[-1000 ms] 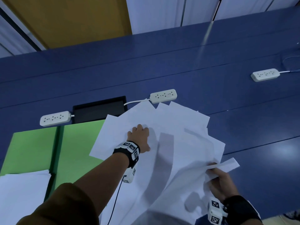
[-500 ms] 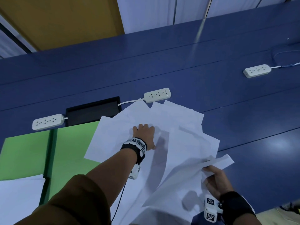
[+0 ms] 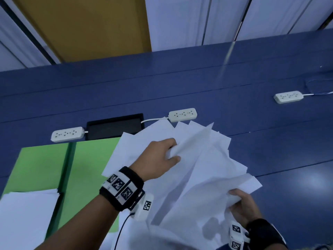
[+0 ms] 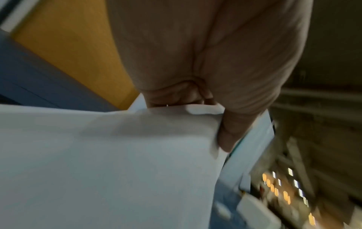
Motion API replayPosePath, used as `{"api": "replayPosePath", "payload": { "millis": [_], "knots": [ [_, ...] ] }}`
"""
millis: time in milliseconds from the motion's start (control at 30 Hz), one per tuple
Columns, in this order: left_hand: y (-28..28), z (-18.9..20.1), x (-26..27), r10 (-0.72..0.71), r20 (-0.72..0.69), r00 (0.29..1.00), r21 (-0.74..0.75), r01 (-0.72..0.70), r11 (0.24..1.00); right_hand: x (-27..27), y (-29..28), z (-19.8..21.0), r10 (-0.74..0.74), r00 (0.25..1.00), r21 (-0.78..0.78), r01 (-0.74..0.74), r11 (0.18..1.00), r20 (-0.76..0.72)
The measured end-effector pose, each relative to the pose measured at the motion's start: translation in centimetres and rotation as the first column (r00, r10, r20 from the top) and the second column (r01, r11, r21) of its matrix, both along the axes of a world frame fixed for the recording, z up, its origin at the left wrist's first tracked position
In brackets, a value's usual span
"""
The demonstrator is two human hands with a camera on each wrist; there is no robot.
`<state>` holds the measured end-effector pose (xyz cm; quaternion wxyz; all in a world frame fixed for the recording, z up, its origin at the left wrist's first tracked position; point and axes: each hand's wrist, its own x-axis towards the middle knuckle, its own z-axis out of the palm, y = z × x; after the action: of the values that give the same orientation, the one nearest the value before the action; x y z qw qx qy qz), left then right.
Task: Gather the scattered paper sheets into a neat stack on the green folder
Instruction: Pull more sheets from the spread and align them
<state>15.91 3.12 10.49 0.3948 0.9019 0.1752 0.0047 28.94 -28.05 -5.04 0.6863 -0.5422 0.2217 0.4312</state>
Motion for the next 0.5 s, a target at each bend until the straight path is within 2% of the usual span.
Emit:
{"api": "replayPosePath", "payload": {
  "millis": [33, 67, 100, 133, 167, 200, 267, 300, 367, 433, 467, 500],
  "knots": [
    [0.5, 1.5, -1.0, 0.072, 0.068, 0.995, -0.116, -0.064, 0.991, -0.1, 0.3, 0.2, 0.002, 1.0, -0.057, -0.002, 0.998, 0.005],
    [0.9, 3.1, -2.2, 0.165, 0.145, 0.976, -0.322, -0.111, 0.94, -0.3, 0.6, 0.2, 0.014, 1.0, -0.078, -0.013, 0.997, 0.011],
    [1.4, 4.1, -3.3, 0.272, 0.184, 0.945, -0.545, -0.132, 0.828, -0.3, 0.6, -0.4, 0.003, 1.0, -0.106, -0.003, 0.994, 0.001],
    [1.8, 4.7, -4.4, 0.383, 0.185, 0.905, -0.707, -0.148, 0.692, -0.3, 0.5, -1.0, 0.012, 1.0, -0.148, -0.013, 0.989, -0.01],
    [2.2, 4.5, -5.6, 0.464, 0.157, 0.872, -0.793, -0.169, 0.586, -0.4, 0.6, -1.1, 0.025, 1.0, -0.166, -0.027, 0.986, -0.01],
    [2.6, 3.2, -6.8, 0.534, 0.11, 0.839, -0.815, -0.231, 0.531, -0.2, 0.9, -1.2, 0.077, 0.997, -0.203, -0.074, 0.976, 0.004],
    [2.7, -0.5, -8.9, 0.662, -0.017, 0.749, -0.767, -0.434, 0.472, -0.1, 1.6, -0.5, 0.114, 0.993, -0.247, -0.101, 0.964, 0.041],
    [2.7, -3.3, -10.2, 0.706, -0.075, 0.705, -0.688, -0.549, 0.475, 0.1, 1.7, -0.4, 0.113, 0.991, -0.245, -0.091, 0.965, 0.077],
    [2.0, -7.7, -12.0, 0.755, -0.164, 0.635, -0.471, -0.722, 0.506, 0.5, 1.6, -0.1, 0.169, 0.966, -0.353, -0.091, 0.931, 0.197],
    [0.9, -11.1, -13.2, 0.764, -0.213, 0.608, -0.358, -0.777, 0.518, 1.2, 1.7, 0.3, 0.338, 0.902, -0.433, -0.2, 0.879, 0.269],
    [0.3, -12.3, -13.5, 0.764, -0.257, 0.591, -0.344, -0.795, 0.499, 1.8, 1.4, 0.4, 0.381, 0.869, -0.481, -0.199, 0.854, 0.316],
    [-0.4, -13.1, -13.8, 0.758, -0.301, 0.578, -0.326, -0.81, 0.488, 1.6, 1.8, 1.9, 0.37, 0.866, -0.455, -0.194, 0.869, 0.337]
  ]
}}
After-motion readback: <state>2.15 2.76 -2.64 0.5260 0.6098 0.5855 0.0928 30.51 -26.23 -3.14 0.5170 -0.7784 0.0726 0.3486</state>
